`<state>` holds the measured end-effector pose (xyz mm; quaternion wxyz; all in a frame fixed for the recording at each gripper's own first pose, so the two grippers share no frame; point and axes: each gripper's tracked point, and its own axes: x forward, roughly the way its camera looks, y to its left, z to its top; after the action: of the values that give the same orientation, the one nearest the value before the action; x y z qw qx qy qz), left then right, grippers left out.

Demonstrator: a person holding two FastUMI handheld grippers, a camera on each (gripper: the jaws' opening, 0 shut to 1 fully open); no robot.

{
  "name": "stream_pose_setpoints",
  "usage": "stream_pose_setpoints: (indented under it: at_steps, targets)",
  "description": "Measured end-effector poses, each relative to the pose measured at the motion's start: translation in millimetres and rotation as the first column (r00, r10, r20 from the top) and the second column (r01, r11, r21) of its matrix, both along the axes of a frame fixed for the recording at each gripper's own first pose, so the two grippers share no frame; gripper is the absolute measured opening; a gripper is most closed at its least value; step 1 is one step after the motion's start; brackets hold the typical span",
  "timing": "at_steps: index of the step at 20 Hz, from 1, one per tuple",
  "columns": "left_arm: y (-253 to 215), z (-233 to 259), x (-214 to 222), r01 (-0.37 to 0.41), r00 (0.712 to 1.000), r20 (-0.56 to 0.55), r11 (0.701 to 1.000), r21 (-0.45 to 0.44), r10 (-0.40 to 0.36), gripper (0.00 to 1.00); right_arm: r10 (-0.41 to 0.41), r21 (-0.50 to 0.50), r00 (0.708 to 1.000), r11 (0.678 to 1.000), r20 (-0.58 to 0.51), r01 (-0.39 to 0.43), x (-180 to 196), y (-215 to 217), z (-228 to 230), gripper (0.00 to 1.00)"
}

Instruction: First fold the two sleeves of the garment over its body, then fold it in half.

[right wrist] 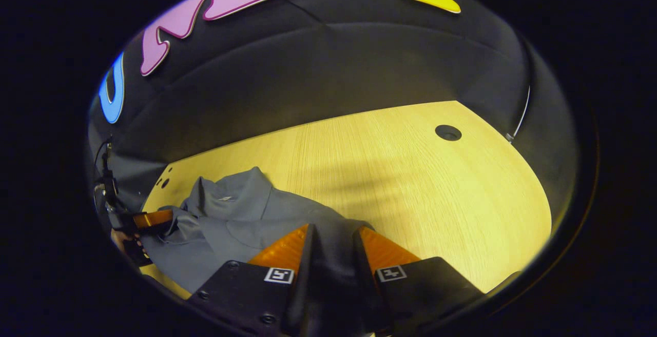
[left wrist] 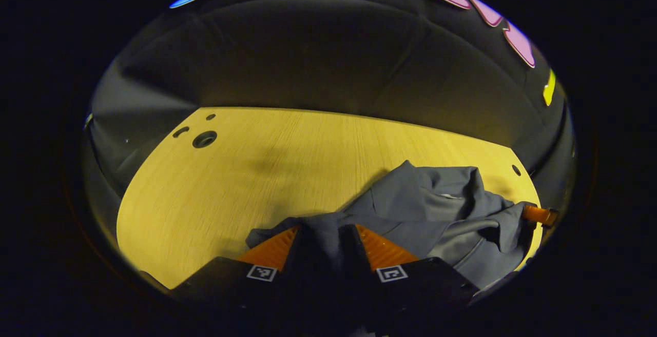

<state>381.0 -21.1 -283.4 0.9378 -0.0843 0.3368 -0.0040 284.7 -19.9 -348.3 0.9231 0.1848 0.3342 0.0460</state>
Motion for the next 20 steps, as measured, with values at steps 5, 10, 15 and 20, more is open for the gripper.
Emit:
stream_pose_setpoints:
  at_steps: [5, 10, 15, 20]
  targets:
    - [5.1, 25.8, -10.1, 0.004, 0.998, 0.065, 0.999, 0.043, -0.007, 0.79, -0.043, -0.053, 0.995, 0.997, 0.092, 0.048, -7.6, -23.5, 41.5, 0.64]
    - [8.4, 71.8, -39.1, 0.018, 0.989, 0.146, 0.999, 0.035, -0.023, 0.89, -0.019, -0.029, 0.993, 0.999, 0.116, 0.023, -39.4, -18.6, 68.9, 0.71]
    - [7.3, 125.7, -86.5, 0.035, 0.971, 0.238, 0.999, 0.009, -0.036, 0.88, 0.03, -0.024, 0.983, 0.999, 0.181, -0.026, -84.1, -7.9, 112.8, 0.71]
    - [6.4, 163.0, -142.5, 0.045, 0.954, 0.294, 0.999, 0.026, -0.05, 0.88, 0.05, -0.022, 0.966, 0.999, 0.253, -0.046, -128.5, -2.4, 163.0, 0.71]
